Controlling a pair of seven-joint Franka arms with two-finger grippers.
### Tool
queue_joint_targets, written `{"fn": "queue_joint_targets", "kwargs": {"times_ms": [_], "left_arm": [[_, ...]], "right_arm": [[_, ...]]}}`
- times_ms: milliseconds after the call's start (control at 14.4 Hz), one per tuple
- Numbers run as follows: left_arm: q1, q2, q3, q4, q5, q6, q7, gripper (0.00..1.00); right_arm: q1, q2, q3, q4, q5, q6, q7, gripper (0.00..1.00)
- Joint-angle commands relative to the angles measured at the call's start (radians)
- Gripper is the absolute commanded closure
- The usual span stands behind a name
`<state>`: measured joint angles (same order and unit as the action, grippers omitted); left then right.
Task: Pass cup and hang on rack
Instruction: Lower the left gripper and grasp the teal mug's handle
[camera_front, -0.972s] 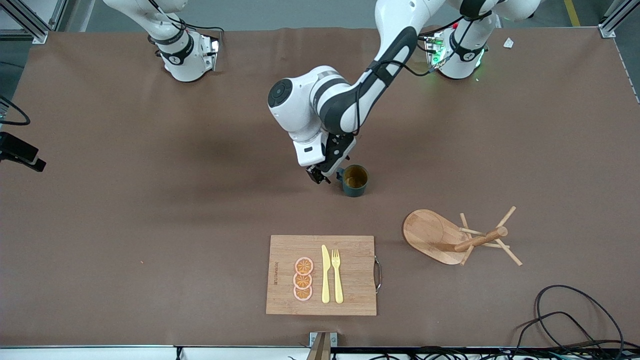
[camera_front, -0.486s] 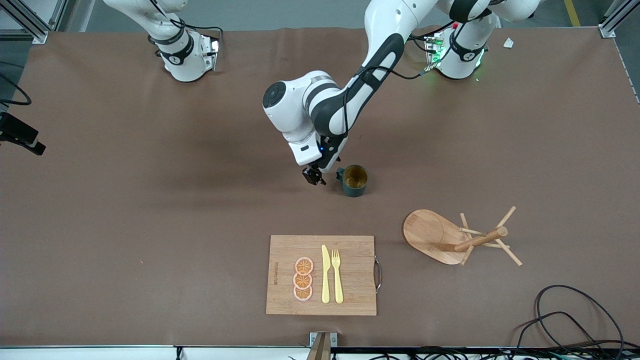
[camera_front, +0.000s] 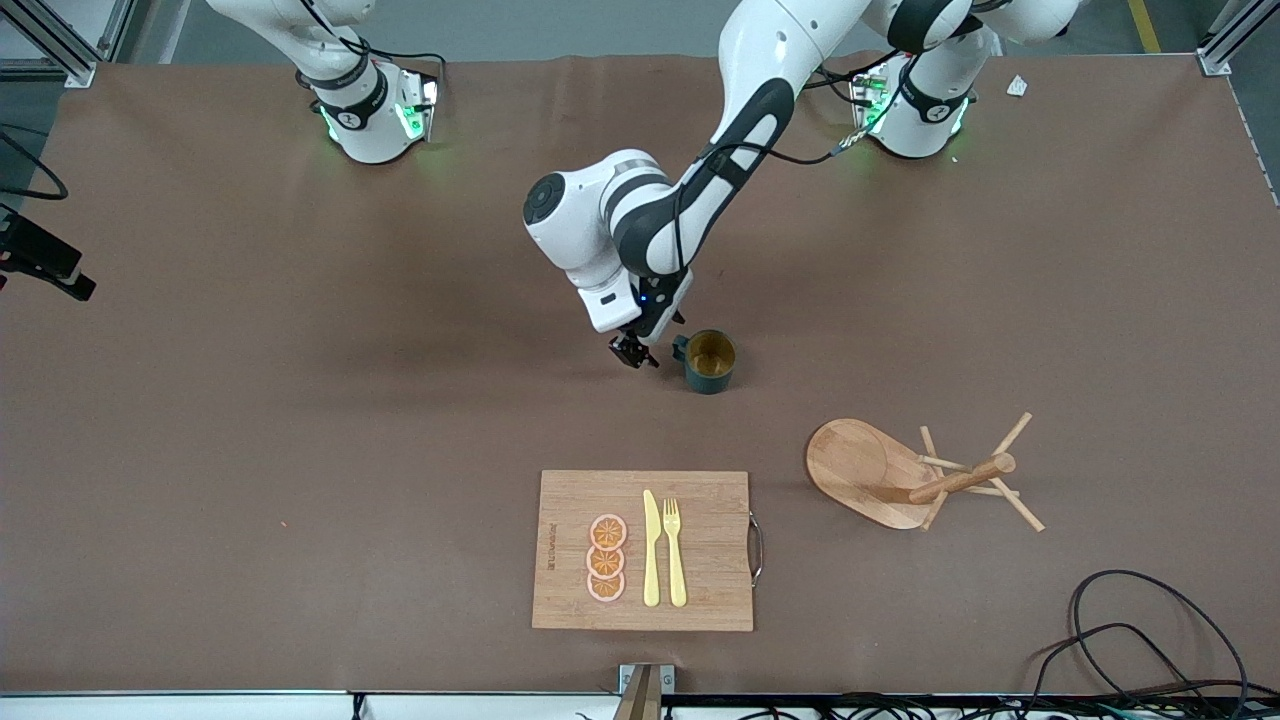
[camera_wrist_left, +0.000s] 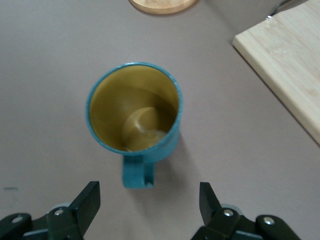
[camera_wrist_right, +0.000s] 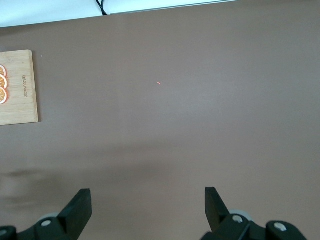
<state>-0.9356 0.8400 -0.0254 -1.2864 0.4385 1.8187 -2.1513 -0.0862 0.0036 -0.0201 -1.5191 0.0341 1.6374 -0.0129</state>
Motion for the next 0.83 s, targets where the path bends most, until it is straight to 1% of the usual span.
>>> {"fn": "queue_joint_targets", "kwargs": {"times_ms": [0, 208, 486, 625, 763], "left_arm": [[-0.02, 0.013, 0.012, 0.015, 0.023, -0.058, -0.001, 0.14], [-0.031, 0.028, 0.01, 0.015, 0.057, -0.059, -0.001, 0.17], [-0.037, 0.034, 0.01, 0.015, 0.059, -0.073, -0.002, 0.3], [-0.043, 0.033, 0.01, 0.015, 0.059, -0.081, -0.001, 0.39], [-0.043, 0.033, 0.01, 0.015, 0.059, -0.087, -0.001, 0.53]], "right_arm": [[-0.023, -0.031, 0.015, -0.021, -0.01, 0.01, -0.007, 0.0], [-0.018, -0.027, 0.017, -0.009, -0.01, 0.012, -0.004, 0.0], [-0.021, -0.027, 0.015, -0.006, -0.01, 0.01, -0.004, 0.0], [-0.021, -0.027, 0.015, -0.006, -0.01, 0.01, -0.004, 0.0], [-0.021, -0.027, 0.015, -0.006, -0.01, 0.01, -0.004, 0.0]]}}
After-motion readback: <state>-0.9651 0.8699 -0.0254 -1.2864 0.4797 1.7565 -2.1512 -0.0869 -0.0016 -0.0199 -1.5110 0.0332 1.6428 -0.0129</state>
